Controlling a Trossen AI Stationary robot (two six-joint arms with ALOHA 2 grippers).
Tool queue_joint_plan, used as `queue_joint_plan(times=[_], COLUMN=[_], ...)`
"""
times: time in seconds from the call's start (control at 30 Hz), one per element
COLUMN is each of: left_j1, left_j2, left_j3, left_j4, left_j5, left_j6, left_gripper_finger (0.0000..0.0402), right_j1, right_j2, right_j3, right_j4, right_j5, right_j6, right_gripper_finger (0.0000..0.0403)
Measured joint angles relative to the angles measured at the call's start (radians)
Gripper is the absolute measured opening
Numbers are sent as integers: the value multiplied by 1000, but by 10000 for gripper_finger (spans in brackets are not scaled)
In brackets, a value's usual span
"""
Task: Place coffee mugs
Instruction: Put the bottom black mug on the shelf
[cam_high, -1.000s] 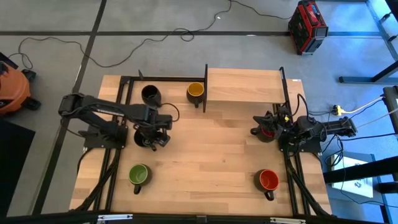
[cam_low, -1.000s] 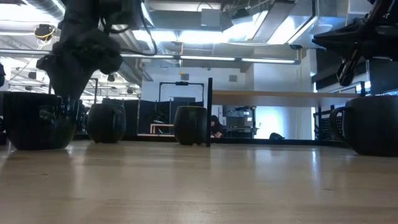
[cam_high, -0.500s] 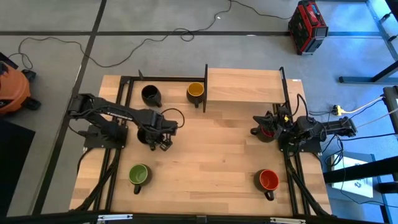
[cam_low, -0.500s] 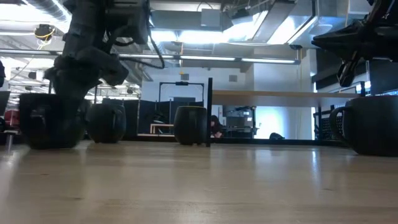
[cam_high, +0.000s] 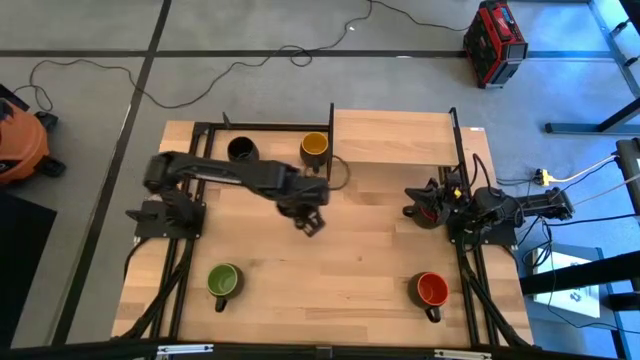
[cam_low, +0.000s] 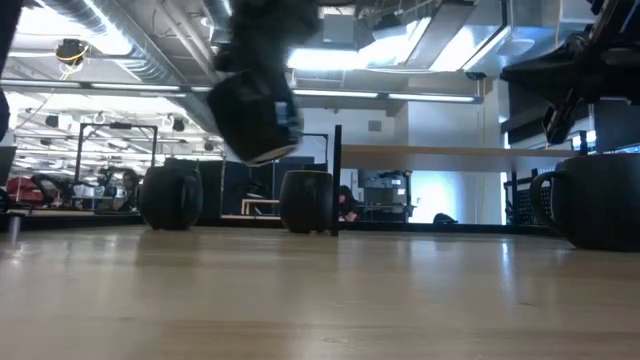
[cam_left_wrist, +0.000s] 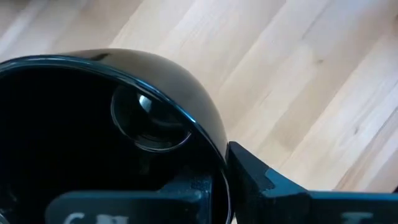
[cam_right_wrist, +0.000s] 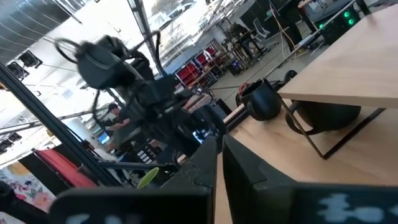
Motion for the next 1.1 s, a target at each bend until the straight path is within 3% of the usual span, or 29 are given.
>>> queue_joint_plan(times=[0.17,0.37,0.6,0.93,1.1], left_j1=[0,0,2,6,8], left_j2=[181,349,450,481,480], left_j3=[219,363,394,395,391], left_j4=[-31,-45,-47,-27,-11], left_j5=[0,3,34,34,26], left_j6=[47,54,71,45,50], left_gripper_finger=[23,23,23,24,56], right_j1=[0,0,0,0,0], right_j2=[0,0,0,0,0], right_j3=[0,0,0,0,0], right_j4=[0,-11,-60,-76,-78], right_j5=[-10,-14,-14,-14,-14], right_j6=[0,0,1,0,0], right_gripper_finger=[14,14,14,14,14])
